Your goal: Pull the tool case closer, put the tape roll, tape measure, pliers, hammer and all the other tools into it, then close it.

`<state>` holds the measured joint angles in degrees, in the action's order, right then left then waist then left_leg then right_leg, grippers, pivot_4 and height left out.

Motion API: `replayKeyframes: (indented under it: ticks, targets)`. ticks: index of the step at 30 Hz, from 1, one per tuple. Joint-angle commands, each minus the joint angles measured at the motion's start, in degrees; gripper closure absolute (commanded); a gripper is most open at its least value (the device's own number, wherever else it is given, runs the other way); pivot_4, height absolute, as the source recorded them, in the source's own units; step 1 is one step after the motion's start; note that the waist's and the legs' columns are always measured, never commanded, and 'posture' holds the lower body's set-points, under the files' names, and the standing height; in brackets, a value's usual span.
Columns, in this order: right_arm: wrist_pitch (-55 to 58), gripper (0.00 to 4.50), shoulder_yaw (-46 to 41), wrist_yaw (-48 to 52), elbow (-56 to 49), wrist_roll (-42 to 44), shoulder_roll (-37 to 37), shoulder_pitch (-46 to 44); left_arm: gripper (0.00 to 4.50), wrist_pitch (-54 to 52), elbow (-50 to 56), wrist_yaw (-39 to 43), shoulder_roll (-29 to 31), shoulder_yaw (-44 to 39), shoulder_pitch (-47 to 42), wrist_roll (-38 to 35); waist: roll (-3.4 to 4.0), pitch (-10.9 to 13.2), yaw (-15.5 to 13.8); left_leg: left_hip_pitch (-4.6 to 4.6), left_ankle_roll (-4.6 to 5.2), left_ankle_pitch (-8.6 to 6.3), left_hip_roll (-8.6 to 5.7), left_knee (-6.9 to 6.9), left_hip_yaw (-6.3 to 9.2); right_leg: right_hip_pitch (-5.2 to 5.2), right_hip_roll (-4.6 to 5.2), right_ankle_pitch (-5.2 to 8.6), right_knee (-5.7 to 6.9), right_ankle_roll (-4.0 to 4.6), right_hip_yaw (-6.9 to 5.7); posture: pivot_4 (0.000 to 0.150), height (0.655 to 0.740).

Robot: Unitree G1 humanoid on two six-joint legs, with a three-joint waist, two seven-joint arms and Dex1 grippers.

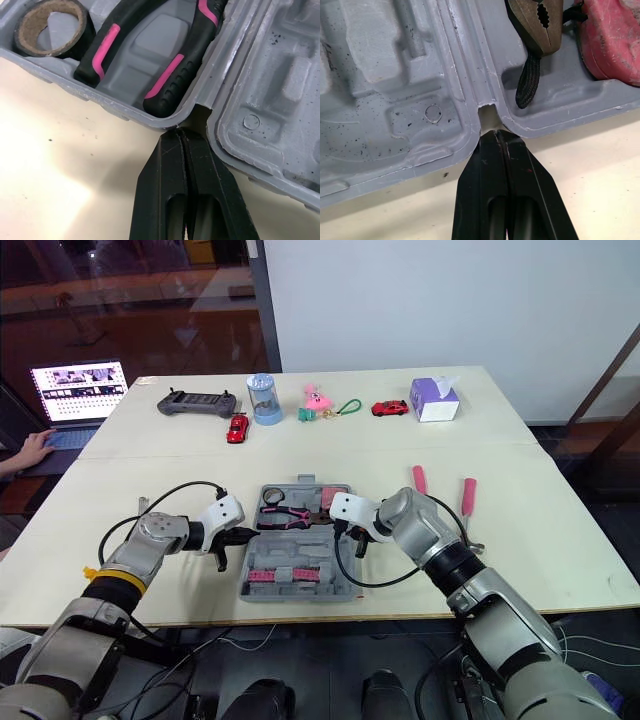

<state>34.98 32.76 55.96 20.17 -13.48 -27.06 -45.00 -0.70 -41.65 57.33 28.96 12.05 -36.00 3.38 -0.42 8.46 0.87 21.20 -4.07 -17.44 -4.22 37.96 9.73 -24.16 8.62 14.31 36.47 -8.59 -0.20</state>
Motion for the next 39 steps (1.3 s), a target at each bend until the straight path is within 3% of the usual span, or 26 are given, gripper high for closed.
replayKeyframes:
  ticks: [1, 27, 39]
  targets:
    - [-1.95, 4.5, -1.64, -1.17, 0.19, -0.26, 1.57, -2.24, 4.42, 1.13, -1.25, -1.32, -1.35, -0.13, -1.81, 0.53, 0.0, 0.0, 0.04, 0.0, 0.0, 0.0, 0.0, 0.0, 0.0, 0.0, 0.0, 0.0, 0.0, 0.0, 0.0, 0.15, 0.74]
    - [-4.71, 4.5, -2.26, -1.3, 5.72, -2.3, 3.71, -3.73, 4.42, -0.19, 1.27, -0.82, -1.82, -1.29, 0.51, 0.17, 0.0, 0.0, 0.5, 0.07, 0.0, 0.0, 0.0, 0.0, 0.0, -0.1, 0.0, 0.0, -0.01, -0.01, 0.0, 0.15, 0.74]
    - [-2.58, 4.5, -4.08, -0.03, 1.6, -2.05, -0.11, -0.92, 4.42, -0.41, 2.18, -0.03, 0.64, -2.67, 0.48, -0.37, 0.0, 0.0, 0.39, 0.14, 0.0, 0.0, 0.0, 0.0, 0.0, -0.16, 0.0, 0.0, -0.01, -0.01, 0.0, 0.15, 0.74]
